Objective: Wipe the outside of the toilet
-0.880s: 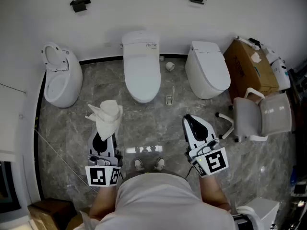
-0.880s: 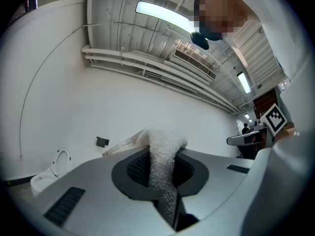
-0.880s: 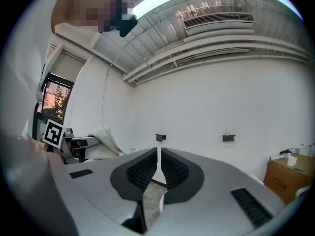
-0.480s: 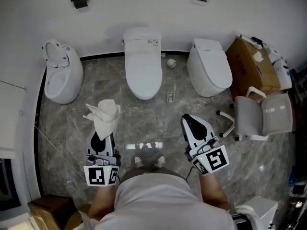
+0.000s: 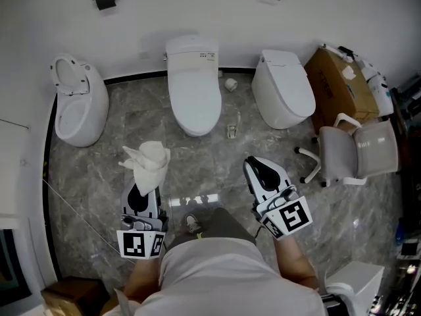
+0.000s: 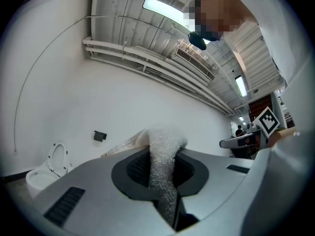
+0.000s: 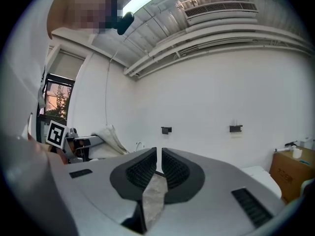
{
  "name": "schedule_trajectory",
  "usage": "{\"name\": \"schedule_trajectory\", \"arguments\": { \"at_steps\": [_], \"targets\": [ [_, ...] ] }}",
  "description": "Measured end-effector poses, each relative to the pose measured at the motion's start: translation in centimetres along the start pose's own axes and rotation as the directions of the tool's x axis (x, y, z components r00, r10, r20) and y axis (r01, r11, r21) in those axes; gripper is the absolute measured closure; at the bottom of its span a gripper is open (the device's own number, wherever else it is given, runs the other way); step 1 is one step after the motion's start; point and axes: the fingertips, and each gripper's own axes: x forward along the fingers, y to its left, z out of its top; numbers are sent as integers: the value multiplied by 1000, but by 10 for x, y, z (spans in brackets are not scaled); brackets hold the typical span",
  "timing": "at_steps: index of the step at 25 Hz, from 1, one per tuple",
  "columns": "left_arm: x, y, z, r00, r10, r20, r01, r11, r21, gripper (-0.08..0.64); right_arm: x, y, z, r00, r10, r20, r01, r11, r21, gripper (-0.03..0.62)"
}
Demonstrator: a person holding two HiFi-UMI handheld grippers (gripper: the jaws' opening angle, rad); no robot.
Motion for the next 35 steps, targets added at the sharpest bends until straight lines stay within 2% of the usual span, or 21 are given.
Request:
{"name": "schedule_trajectory", "arguments": {
  "at_steps": [4, 9, 16, 22, 27, 35],
  "targets": [
    [8, 3, 2, 999, -32, 3, 32, 999, 13, 499, 1, 3, -5, 1000, -21, -22, 22, 999, 28, 539],
    [28, 4, 3, 999, -45, 10, 44, 999, 20, 499, 21, -2, -4, 1000, 6, -13, -5, 999, 35, 540],
    [78, 11, -8, 999, -39, -9, 40, 998, 38, 499, 79, -40, -10, 998, 56, 6, -56, 996, 67, 540],
    [168, 30, -27, 999, -14, -39, 16, 999, 40, 499, 153, -103, -11, 996, 94, 7, -94, 992, 88, 540],
    [277, 30, -56, 997, -14, -82, 17, 999, 28, 499, 219, -189, -24, 994, 108, -31, -104, 987, 122, 540],
    [431, 10, -58, 998, -44, -42, 46, 998, 35, 499, 289, -307, -29, 986, 162, -42, -154, 976, 154, 539]
  ]
}}
